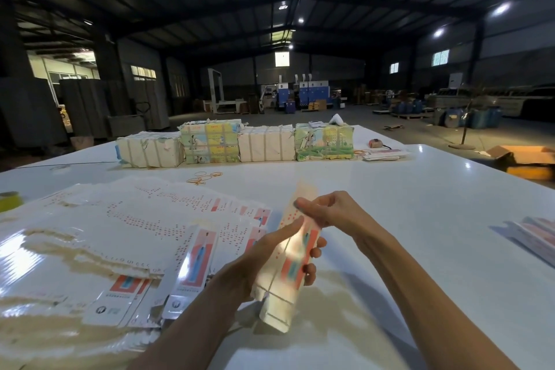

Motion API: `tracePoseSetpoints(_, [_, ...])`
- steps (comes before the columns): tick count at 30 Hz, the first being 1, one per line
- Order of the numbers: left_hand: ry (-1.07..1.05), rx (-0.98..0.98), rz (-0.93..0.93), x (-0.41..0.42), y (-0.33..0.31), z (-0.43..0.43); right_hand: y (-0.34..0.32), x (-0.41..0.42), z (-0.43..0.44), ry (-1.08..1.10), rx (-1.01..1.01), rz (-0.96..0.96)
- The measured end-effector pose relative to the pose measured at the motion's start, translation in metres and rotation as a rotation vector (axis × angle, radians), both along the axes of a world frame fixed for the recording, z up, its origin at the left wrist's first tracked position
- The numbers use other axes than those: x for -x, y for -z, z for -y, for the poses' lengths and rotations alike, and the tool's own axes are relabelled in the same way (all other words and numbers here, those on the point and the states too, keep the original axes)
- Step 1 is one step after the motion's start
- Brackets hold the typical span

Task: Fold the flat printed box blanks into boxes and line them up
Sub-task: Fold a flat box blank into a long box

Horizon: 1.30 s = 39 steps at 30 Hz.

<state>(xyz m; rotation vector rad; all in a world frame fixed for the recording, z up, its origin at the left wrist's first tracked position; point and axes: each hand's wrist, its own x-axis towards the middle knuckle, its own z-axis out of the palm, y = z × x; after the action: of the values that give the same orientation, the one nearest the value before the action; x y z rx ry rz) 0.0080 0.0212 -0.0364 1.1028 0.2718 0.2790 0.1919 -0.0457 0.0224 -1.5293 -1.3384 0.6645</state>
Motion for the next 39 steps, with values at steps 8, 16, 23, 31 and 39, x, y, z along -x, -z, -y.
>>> tracePoseSetpoints(8, [0.119, 0.014, 0.058, -0.009, -0.002, -0.002, -0.004, -0.003, 0.000, -0.026, -0.018, -0.064])
tracePoseSetpoints(16, [0.261, 0.066, 0.052, -0.015, 0.001, -0.008, -0.003, -0.005, 0.001, -0.064, 0.093, -0.090])
tracePoseSetpoints(23, [-0.060, -0.103, -0.032, -0.023, -0.004, -0.003, -0.002, 0.004, 0.000, -0.126, -0.041, -0.294])
tracePoseSetpoints(31, [-0.023, 0.188, 0.326, -0.019, -0.002, -0.019, 0.019, 0.031, -0.002, -0.081, -0.288, -0.316])
tracePoseSetpoints(39, [0.091, 0.190, 0.332, -0.016, 0.003, -0.011, 0.033, 0.043, -0.001, -0.045, -0.406, -0.327])
